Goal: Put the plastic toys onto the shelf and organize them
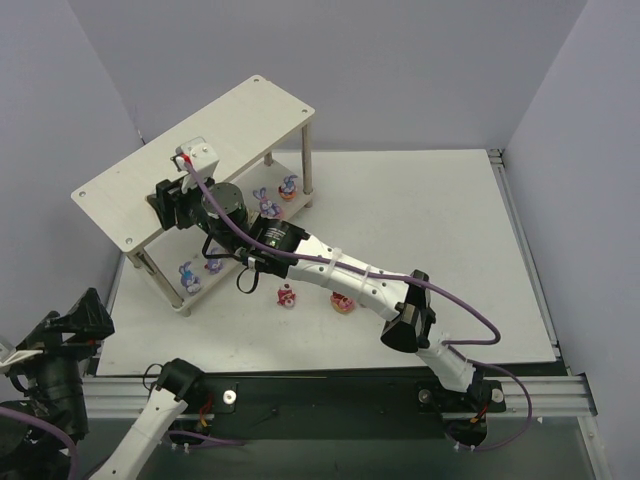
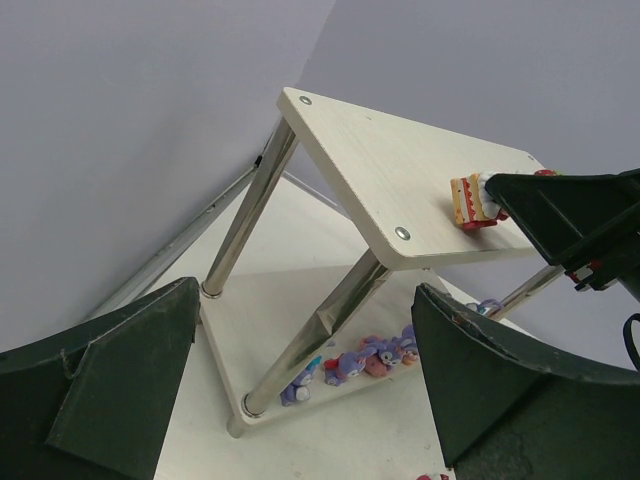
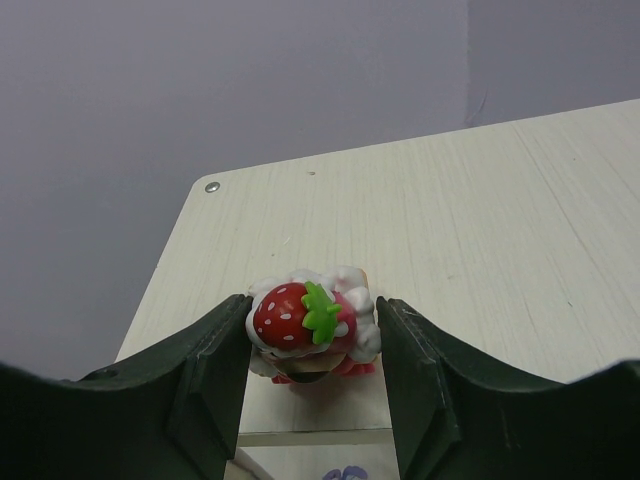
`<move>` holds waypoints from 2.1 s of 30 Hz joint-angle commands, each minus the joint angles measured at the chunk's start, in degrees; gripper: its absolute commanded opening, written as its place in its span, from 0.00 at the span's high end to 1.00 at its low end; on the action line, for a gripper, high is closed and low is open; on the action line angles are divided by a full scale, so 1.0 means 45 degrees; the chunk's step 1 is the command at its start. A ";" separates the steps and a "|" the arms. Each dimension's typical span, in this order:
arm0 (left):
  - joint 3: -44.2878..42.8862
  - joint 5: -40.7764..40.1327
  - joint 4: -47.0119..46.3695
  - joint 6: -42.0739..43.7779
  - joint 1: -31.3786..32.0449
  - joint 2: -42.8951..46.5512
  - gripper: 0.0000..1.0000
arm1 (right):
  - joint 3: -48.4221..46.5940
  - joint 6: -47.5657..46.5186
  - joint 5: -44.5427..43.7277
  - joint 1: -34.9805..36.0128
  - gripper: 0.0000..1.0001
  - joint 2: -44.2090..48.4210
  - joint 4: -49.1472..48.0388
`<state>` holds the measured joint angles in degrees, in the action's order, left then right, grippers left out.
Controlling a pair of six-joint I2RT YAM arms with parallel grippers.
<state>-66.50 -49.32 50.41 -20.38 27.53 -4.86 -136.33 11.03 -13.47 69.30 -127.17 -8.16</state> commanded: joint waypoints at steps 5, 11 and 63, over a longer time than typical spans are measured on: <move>0.0090 0.0061 -0.0148 -0.0002 0.0093 0.0006 0.03 | -0.0446 0.0304 -0.0404 -0.0087 0.76 0.0292 0.0857; 0.0052 0.0140 -0.0148 -0.0022 0.0113 -0.0071 0.03 | -0.0446 0.0245 -0.0443 -0.0087 0.73 0.0448 0.0935; -0.0281 0.1544 0.0320 -0.0412 0.0640 -0.1125 0.03 | 0.2246 -0.1317 -0.0520 0.0596 0.24 0.2771 -0.0139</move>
<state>-66.06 -46.39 51.07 -21.06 29.82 -6.28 -129.56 7.53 -13.63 70.67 -122.96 -5.89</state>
